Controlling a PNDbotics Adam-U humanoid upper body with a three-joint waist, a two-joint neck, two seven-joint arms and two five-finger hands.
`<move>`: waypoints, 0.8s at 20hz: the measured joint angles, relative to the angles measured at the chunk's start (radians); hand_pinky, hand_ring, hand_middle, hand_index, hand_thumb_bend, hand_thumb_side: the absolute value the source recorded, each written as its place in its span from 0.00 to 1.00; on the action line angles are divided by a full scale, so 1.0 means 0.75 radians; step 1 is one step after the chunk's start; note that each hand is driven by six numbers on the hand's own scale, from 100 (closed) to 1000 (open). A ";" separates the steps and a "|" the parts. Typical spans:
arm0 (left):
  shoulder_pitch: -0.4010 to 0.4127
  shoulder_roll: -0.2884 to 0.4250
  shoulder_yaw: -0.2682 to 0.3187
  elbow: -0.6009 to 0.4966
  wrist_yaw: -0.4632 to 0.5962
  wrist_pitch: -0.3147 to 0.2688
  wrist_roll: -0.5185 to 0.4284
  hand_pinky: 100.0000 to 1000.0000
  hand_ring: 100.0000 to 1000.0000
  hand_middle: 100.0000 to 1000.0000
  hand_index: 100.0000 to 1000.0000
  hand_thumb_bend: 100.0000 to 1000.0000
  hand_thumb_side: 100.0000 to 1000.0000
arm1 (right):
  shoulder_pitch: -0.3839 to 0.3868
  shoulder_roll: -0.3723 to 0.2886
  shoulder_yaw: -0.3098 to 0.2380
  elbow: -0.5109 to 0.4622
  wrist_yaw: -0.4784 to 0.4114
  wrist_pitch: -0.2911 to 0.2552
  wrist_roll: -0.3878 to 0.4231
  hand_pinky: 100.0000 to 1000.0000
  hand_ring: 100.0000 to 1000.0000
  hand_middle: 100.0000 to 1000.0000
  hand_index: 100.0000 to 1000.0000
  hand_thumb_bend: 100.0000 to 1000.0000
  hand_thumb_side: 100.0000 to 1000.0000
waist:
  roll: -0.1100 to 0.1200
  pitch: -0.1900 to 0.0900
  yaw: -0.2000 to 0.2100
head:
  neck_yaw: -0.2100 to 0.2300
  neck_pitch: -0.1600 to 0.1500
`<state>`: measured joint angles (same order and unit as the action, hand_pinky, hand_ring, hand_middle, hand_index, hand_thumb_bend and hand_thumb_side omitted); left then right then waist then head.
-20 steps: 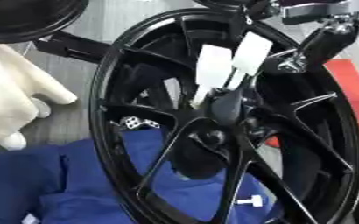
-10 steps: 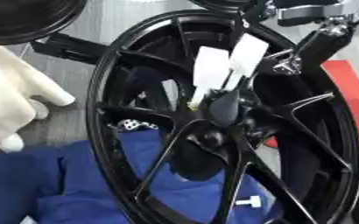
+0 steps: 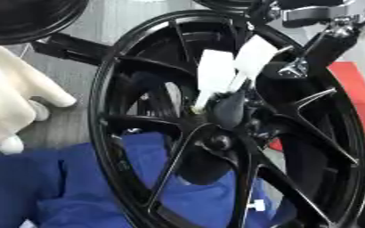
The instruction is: Pull the pin out of the wheel hub.
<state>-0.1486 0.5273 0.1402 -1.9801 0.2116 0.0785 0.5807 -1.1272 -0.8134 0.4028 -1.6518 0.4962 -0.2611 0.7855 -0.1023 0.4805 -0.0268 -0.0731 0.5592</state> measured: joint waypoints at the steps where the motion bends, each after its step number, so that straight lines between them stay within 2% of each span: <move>1: 0.000 0.000 0.000 0.000 0.001 0.001 0.001 0.82 0.78 0.76 0.83 0.50 0.57 | 0.000 0.000 0.001 0.001 -0.005 0.000 -0.007 0.84 0.77 0.42 0.46 0.03 0.00 | -0.001 0.000 0.000 | 0.000 0.000; 3: 0.000 0.000 0.000 0.000 0.002 0.001 0.002 0.82 0.78 0.76 0.83 0.50 0.58 | 0.000 0.000 0.004 0.004 -0.014 0.002 -0.025 0.83 0.76 0.39 0.42 0.00 0.00 | -0.004 0.000 -0.001 | 0.000 0.000; 10: 0.002 0.000 0.000 0.000 0.010 0.002 0.002 0.82 0.78 0.76 0.83 0.49 0.58 | -0.009 0.010 0.004 0.013 -0.049 0.020 -0.118 0.80 0.67 0.28 0.32 0.00 0.00 | -0.007 0.000 -0.003 | -0.001 0.000; 16: 0.009 0.000 0.008 0.000 0.011 0.002 0.003 0.83 0.78 0.76 0.83 0.49 0.58 | -0.021 0.012 -0.037 0.015 -0.098 0.051 -0.166 0.79 0.64 0.24 0.28 0.00 0.00 | -0.009 -0.001 -0.006 | -0.001 0.000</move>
<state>-0.1418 0.5273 0.1460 -1.9801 0.2199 0.0803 0.5830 -1.1429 -0.8044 0.3748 -1.6405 0.4226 -0.2231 0.6609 -0.1090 0.4796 -0.0315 -0.0739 0.5593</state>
